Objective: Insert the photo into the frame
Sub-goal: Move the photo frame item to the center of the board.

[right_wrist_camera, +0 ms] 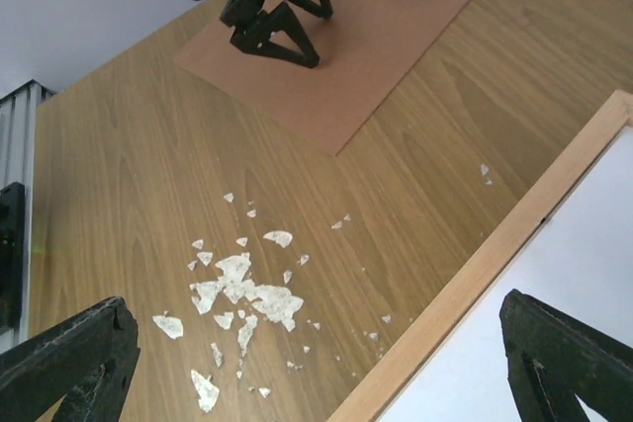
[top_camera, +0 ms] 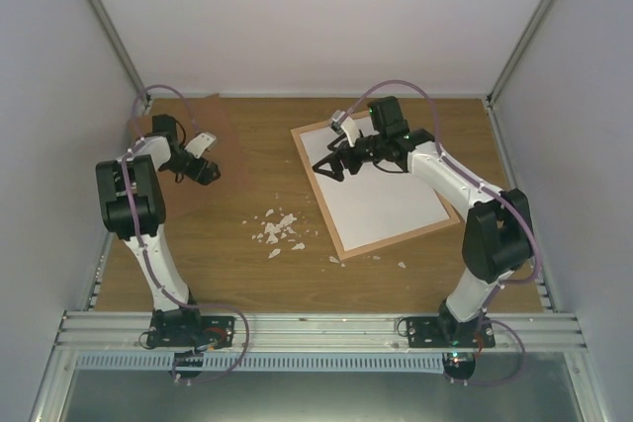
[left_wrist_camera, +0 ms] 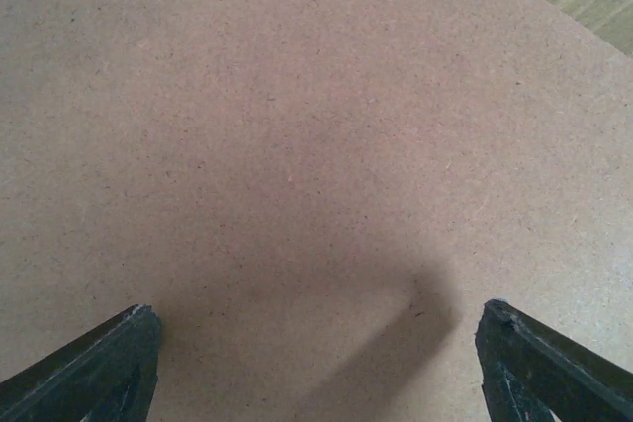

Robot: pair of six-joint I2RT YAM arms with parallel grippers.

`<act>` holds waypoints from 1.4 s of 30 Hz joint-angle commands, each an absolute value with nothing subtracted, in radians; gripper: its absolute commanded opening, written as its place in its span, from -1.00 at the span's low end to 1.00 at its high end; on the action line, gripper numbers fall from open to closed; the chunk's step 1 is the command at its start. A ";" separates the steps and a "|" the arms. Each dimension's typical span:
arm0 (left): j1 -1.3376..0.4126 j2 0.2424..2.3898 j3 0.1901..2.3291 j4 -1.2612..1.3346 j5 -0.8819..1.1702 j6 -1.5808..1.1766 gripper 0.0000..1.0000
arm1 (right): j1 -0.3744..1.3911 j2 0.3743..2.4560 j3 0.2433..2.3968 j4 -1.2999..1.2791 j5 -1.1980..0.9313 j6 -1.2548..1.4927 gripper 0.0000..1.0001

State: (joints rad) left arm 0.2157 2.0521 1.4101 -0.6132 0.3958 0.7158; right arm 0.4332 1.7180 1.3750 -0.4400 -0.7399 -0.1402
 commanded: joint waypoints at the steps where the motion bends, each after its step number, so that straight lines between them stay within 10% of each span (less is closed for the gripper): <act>1: 0.185 2.066 1.315 -0.701 0.451 0.748 0.73 | 0.439 1.740 1.425 -0.441 -0.752 -0.127 0.99; 13: -0.021 1.891 1.017 -0.689 0.490 0.706 0.71 | 0.459 1.770 1.459 -0.463 -0.738 -0.140 0.99; 42: 0.066 2.091 1.317 -0.627 0.339 0.715 0.77 | 0.473 1.697 1.364 -0.450 -0.704 -0.208 0.99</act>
